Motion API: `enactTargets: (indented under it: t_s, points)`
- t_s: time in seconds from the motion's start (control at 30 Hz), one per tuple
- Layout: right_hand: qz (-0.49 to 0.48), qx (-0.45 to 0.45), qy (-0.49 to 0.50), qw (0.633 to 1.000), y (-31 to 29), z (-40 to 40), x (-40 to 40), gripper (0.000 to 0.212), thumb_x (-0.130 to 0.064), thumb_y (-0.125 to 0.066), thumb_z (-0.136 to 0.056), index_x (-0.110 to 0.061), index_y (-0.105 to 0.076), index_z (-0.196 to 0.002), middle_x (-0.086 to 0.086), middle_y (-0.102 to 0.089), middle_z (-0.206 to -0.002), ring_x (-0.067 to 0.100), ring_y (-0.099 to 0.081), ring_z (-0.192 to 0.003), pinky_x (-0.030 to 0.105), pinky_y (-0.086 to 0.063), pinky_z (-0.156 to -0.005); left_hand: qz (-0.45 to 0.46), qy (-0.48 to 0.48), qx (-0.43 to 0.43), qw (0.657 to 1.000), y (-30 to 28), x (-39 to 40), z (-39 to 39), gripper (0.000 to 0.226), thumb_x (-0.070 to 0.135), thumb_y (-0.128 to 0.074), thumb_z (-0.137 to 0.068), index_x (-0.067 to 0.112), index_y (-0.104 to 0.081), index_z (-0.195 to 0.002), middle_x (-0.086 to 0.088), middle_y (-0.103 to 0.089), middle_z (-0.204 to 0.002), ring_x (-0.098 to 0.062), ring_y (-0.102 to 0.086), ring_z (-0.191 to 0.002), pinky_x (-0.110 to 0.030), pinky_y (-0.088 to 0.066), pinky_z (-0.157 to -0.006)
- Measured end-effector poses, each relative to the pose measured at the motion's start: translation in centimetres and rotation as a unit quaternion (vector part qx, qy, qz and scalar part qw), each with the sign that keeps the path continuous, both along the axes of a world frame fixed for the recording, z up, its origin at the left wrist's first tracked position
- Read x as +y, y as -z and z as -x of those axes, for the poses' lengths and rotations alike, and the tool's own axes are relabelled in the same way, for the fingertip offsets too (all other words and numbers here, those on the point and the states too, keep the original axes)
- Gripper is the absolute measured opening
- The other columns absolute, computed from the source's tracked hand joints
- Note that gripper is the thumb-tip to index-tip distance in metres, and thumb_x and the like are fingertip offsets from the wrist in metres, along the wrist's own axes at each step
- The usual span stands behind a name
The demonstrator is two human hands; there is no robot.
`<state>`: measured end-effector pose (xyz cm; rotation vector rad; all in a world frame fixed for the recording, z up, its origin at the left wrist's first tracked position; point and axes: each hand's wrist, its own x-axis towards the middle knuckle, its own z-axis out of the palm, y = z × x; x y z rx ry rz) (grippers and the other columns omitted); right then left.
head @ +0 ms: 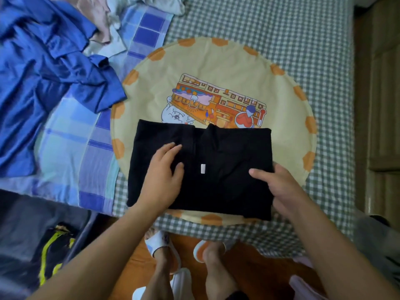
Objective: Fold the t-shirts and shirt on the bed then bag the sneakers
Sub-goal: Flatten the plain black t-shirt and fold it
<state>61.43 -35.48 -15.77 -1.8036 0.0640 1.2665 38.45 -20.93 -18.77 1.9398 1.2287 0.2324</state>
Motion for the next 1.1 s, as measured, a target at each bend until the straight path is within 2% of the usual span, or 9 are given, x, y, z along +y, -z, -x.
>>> enactTargets:
  t_s: [0.07,0.23,0.3,0.4,0.53,0.73,0.83,0.97,1.1]
  points:
    - [-0.026,-0.026,-0.027,0.999,-2.4,1.7,0.9,0.042,-0.003,-0.074,-0.087,-0.018,-0.061,-0.124,-0.001,-0.074,-0.113,0.018,-0.073,-0.098,0.036,-0.059,-0.082,0.149,-0.094,-0.100,0.979,-4.3,-1.4,1.4,0.034,0.017,-0.057,-0.102,0.024,-0.064,-0.134,0.013,-0.064,-0.132,0.001,-0.056,-0.124,-0.033,-0.046,-0.109]
    - [-0.086,-0.077,-0.133,0.984,-7.7,10.2,6.2,0.029,-0.014,-0.070,-0.092,-0.027,-0.061,-0.117,0.002,-0.073,-0.098,0.017,-0.073,-0.087,0.038,-0.059,-0.084,0.417,-0.174,-0.260,0.854,-10.3,-2.0,2.8,0.033,0.035,-0.056,-0.101,0.032,-0.062,-0.133,0.012,-0.073,-0.117,-0.007,-0.067,-0.113,-0.036,-0.054,-0.096]
    - [-0.097,-0.071,-0.216,0.969,-7.6,13.4,8.4,0.020,-0.017,-0.064,-0.096,-0.027,-0.064,-0.113,0.003,-0.073,-0.091,0.017,-0.073,-0.081,0.034,-0.060,-0.083,0.354,-0.202,-0.198,0.891,-8.7,-0.5,3.8,0.037,0.036,-0.066,-0.096,0.033,-0.059,-0.132,0.010,-0.073,-0.111,-0.008,-0.070,-0.103,-0.035,-0.056,-0.090]
    - [-0.038,-0.258,-0.286,0.922,-3.7,14.3,10.4,0.015,-0.016,-0.061,-0.097,-0.027,-0.068,-0.103,-0.007,-0.070,-0.092,0.008,-0.067,-0.086,0.028,-0.054,-0.082,0.271,-0.252,-0.065,0.927,-4.5,2.0,6.3,0.039,0.019,-0.070,-0.094,0.026,-0.056,-0.130,0.001,-0.070,-0.119,-0.015,-0.068,-0.102,-0.040,-0.055,-0.093]
    - [0.011,-0.479,-0.350,0.805,0.0,11.2,12.9,0.031,-0.023,-0.055,-0.099,-0.023,-0.061,-0.129,-0.006,-0.055,-0.128,0.020,-0.045,-0.126,0.037,-0.038,-0.108,0.275,-0.242,-0.089,0.926,-1.8,2.9,8.5,0.033,0.011,-0.066,-0.096,0.031,-0.058,-0.121,0.012,-0.068,-0.105,-0.006,-0.067,-0.094,-0.034,-0.056,-0.090]
    - [0.068,-0.552,-0.553,0.620,3.6,9.6,17.1,0.051,-0.038,-0.042,-0.104,-0.024,-0.038,-0.152,0.002,-0.041,-0.154,0.027,-0.029,-0.140,0.042,-0.023,-0.116,0.191,-0.224,-0.085,0.952,-0.7,3.1,9.2,0.052,0.019,-0.059,-0.102,0.034,-0.041,-0.148,0.007,-0.058,-0.122,-0.014,-0.060,-0.113,-0.034,-0.052,-0.095]
    - [0.069,-0.567,-0.553,0.606,3.8,10.1,17.4,0.052,-0.040,-0.038,-0.105,-0.023,-0.036,-0.154,0.005,-0.037,-0.157,0.028,-0.025,-0.145,0.047,-0.022,-0.119,0.086,-0.197,0.044,0.976,-0.8,1.2,9.6,0.056,0.019,-0.053,-0.102,0.029,-0.032,-0.153,0.000,-0.042,-0.135,-0.019,-0.051,-0.112,-0.035,-0.046,-0.089]
    - [-0.018,-0.594,-0.534,0.601,3.9,11.0,17.4,0.057,-0.043,-0.035,-0.106,-0.022,-0.026,-0.158,0.004,-0.023,-0.166,0.026,-0.013,-0.153,0.050,-0.014,-0.124,-0.171,-0.069,0.111,0.977,-0.1,-2.5,8.3,0.065,0.018,-0.058,-0.092,0.020,-0.039,-0.154,-0.015,-0.034,-0.156,-0.037,-0.031,-0.144,-0.054,-0.032,-0.114]
    - [-0.102,-0.619,-0.534,0.567,4.9,10.3,17.7,0.061,-0.045,-0.036,-0.104,-0.017,-0.030,-0.157,0.008,-0.023,-0.166,0.029,-0.013,-0.154,0.053,-0.017,-0.123,-0.187,0.021,0.129,0.974,3.0,-2.7,6.2,0.064,0.048,-0.041,-0.103,0.026,-0.025,-0.161,-0.013,-0.010,-0.170,-0.035,-0.001,-0.157,-0.056,-0.015,-0.124]
